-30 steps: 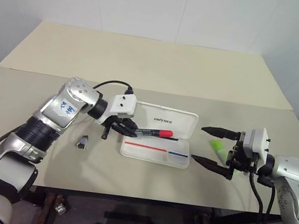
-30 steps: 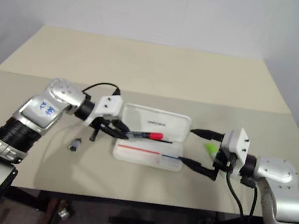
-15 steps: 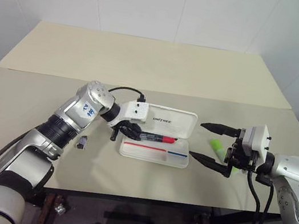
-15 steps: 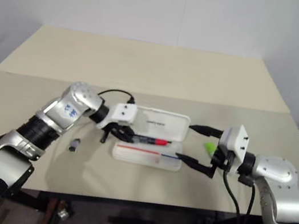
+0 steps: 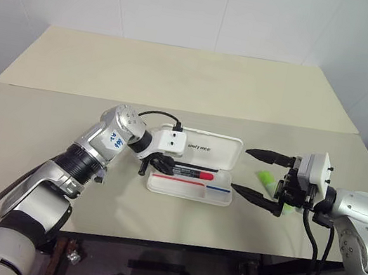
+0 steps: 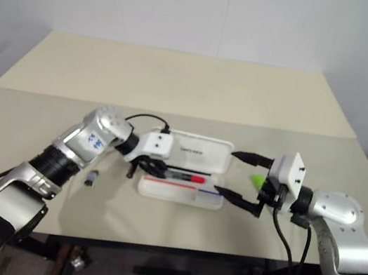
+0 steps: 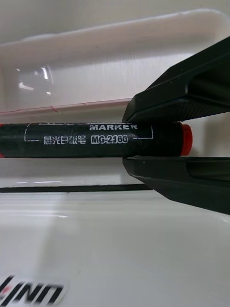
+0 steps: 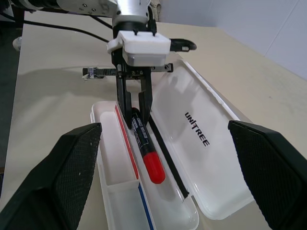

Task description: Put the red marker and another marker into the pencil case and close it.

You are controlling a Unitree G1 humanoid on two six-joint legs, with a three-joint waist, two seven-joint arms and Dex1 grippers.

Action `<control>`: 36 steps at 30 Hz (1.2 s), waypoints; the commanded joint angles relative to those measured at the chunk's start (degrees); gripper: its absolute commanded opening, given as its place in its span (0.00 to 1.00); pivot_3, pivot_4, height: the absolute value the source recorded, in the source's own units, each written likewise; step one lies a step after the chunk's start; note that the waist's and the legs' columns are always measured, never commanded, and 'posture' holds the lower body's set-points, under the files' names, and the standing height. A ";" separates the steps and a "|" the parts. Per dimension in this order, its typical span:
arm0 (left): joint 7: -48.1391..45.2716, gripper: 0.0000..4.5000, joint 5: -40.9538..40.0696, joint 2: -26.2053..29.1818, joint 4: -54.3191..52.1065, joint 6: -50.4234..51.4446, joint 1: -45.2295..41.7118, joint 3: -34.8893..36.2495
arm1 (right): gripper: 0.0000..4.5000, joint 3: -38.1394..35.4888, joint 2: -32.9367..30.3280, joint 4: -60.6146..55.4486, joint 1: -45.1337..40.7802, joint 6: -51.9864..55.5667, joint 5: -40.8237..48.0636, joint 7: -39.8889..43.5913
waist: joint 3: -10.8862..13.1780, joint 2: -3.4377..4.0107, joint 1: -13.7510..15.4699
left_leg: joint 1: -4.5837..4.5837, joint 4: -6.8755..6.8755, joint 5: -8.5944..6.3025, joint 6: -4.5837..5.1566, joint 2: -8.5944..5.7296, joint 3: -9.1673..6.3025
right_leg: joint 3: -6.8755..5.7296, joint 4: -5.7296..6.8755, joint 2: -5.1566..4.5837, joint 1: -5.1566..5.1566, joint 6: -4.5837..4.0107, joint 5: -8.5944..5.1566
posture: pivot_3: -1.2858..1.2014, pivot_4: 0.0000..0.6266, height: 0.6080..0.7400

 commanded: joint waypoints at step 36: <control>-12.20 0.99 -25.37 12.57 -22.07 3.85 7.44 22.99 | 1.00 1.20 -5.51 12.27 -4.95 7.15 -6.23 -2.94 | -0.01 0.00 -0.22 | 0.08 0.07 0.02 0.00 -0.01 -0.02 | 0.12 0.19 -0.02 0.00 0.04 -0.04 | 0.52 0.24 1.00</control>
